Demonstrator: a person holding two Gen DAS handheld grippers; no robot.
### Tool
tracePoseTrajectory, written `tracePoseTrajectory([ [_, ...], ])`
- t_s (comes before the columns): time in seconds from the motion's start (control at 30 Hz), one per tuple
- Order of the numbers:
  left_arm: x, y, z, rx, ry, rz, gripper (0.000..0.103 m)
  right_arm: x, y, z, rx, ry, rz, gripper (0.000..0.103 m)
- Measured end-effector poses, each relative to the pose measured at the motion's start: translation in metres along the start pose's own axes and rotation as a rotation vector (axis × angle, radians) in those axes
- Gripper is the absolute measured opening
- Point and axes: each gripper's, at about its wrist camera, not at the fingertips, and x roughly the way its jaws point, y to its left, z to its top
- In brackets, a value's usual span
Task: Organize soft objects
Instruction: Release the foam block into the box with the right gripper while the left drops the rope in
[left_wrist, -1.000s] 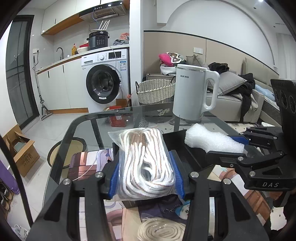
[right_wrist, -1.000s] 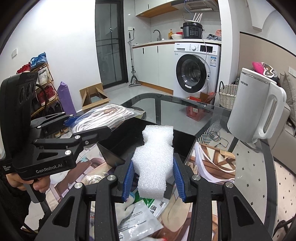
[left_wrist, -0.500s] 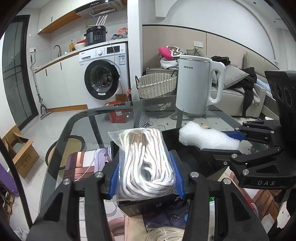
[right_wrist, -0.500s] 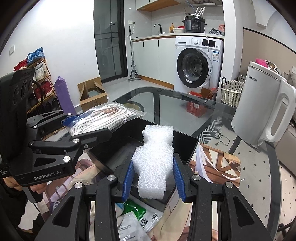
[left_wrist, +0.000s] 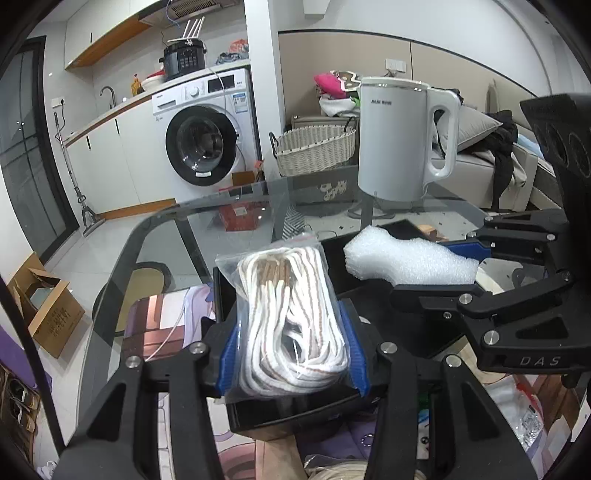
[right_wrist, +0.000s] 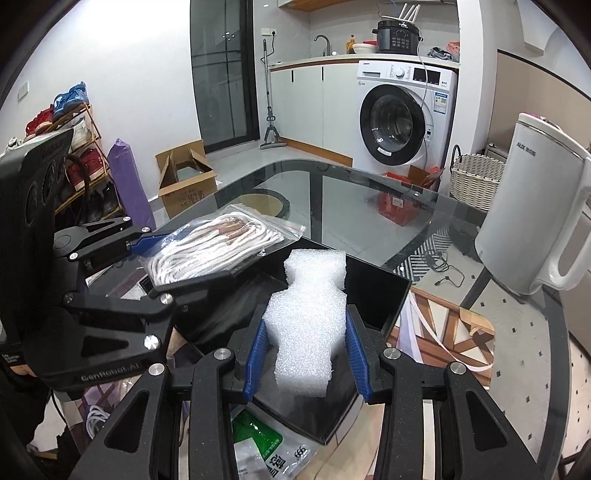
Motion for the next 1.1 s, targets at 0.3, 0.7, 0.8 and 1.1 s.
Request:
tracePoseTrajectory([
  [0.3,0.002,-0.005,0.001,0.006,0.053,-0.005,0.047,0.015,-0.006,0.001,-0.009,0.032,0.014,0.040],
  [0.7,-0.006,-0.012,-0.003,0.003,0.094,-0.030,0.050,0.015,-0.009,-0.002,-0.020,0.046,0.029,0.040],
  [0.8,-0.007,-0.012,-0.004,0.005,0.098,-0.047,0.052,0.015,-0.008,-0.003,-0.020,0.043,0.028,0.041],
  [1.1,-0.030,-0.005,-0.007,-0.044,0.031,-0.042,0.089,-0.007,-0.008,-0.009,-0.009,-0.007,0.030,0.060],
])
